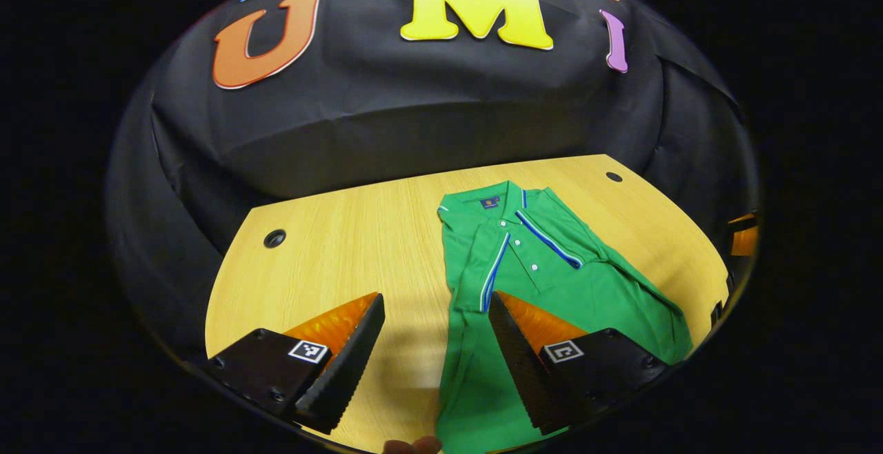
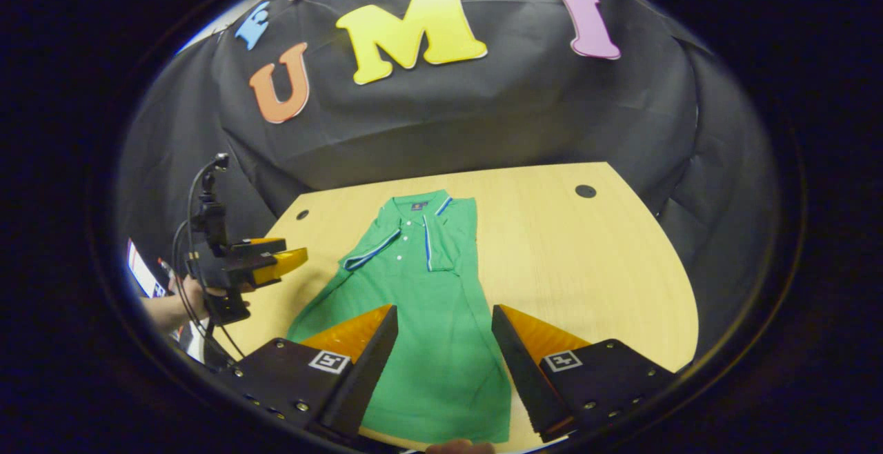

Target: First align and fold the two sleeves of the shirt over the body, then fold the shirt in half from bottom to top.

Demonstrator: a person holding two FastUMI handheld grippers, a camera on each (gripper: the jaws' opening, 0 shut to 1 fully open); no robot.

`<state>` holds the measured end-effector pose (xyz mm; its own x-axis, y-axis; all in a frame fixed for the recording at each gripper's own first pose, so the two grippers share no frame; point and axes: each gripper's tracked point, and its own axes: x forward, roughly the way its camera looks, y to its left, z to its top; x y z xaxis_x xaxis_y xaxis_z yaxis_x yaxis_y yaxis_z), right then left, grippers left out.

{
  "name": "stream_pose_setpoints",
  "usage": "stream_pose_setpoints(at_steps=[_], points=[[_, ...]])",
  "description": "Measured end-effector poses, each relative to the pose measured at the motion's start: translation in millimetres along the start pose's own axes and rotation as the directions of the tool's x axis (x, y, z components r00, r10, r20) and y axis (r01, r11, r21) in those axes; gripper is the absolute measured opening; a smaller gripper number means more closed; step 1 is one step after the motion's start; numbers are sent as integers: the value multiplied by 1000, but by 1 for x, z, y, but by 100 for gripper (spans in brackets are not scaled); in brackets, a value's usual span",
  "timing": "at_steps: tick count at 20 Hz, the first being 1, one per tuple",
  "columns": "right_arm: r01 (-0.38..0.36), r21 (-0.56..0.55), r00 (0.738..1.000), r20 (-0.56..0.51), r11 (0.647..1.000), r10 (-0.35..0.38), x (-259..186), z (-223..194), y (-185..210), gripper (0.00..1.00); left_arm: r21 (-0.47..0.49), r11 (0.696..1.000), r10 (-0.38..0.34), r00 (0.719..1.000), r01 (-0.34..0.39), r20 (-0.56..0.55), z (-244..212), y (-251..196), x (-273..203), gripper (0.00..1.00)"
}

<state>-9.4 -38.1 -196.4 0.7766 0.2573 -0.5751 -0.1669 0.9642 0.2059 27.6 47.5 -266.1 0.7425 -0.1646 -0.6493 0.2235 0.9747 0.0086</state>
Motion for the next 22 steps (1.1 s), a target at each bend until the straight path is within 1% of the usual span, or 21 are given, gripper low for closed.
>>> stream_pose_setpoints(at_steps=[2,3,4,5,6,7,8,9,10,11,12,14,16,18,19,22], points=[[-9,-53,1000,-16,999,8,-2,-9,-1,86,-14,1000,-19,1000,19,-20,-22,-2,-22,98],[-15,-82,1000,-27,997,13,-3,-15,-2,86,-17,999,-38,999,37,-36,-35,-6,-33,98],[-17,-118,999,-44,993,12,-6,-23,-5,86,-25,998,-67,996,66,-55,-48,-12,-43,100],[-23,-164,998,-56,986,14,-10,-32,-7,86,-30,995,-94,993,92,-73,-62,-18,-54,98],[-32,-204,997,-72,978,18,-15,-41,-7,86,-32,993,-114,989,111,-93,-76,-23,-65,98],[-46,-230,996,-91,972,26,-19,-52,-7,86,-31,992,-126,985,123,-114,-90,-27,-75,100],[-59,-237,993,-115,970,32,-22,-65,-7,86,-29,990,-139,981,136,-136,-103,-32,-84,98],[-68,-237,990,-138,969,35,-25,-78,-9,86,-28,988,-153,976,151,-157,-118,-37,-94,98],[-70,-238,986,-162,969,31,-28,-91,-13,86,-31,985,-175,968,172,-179,-132,-43,-103,100],[-69,-239,982,-188,969,23,-31,-105,-18,86,-41,979,-204,957,200,-204,-147,-52,-112,98],[-66,-239,976,-217,969,13,-34,-119,-24,86,-45,975,-222,949,217,-225,-160,-57,-122,98],[-61,-234,966,-259,970,-1,-37,-144,-34,86,-68,971,-238,938,229,-251,-178,-57,-134,98],[-68,-225,957,-292,972,0,-38,-170,-42,87,-97,967,-254,931,236,-263,-192,-58,-139,98],[-67,-237,941,-339,969,-18,-37,-200,-54,87,-120,960,-278,914,253,-296,-212,-59,-142,99],[-67,-248,933,-359,966,-28,-38,-213,-57,89,-125,957,-288,907,262,-307,-220,-59,-144,100],[-82,-274,919,-394,958,-34,-37,-238,-60,89,-117,953,-301,891,278,-340,-234,-61,-146,99]])
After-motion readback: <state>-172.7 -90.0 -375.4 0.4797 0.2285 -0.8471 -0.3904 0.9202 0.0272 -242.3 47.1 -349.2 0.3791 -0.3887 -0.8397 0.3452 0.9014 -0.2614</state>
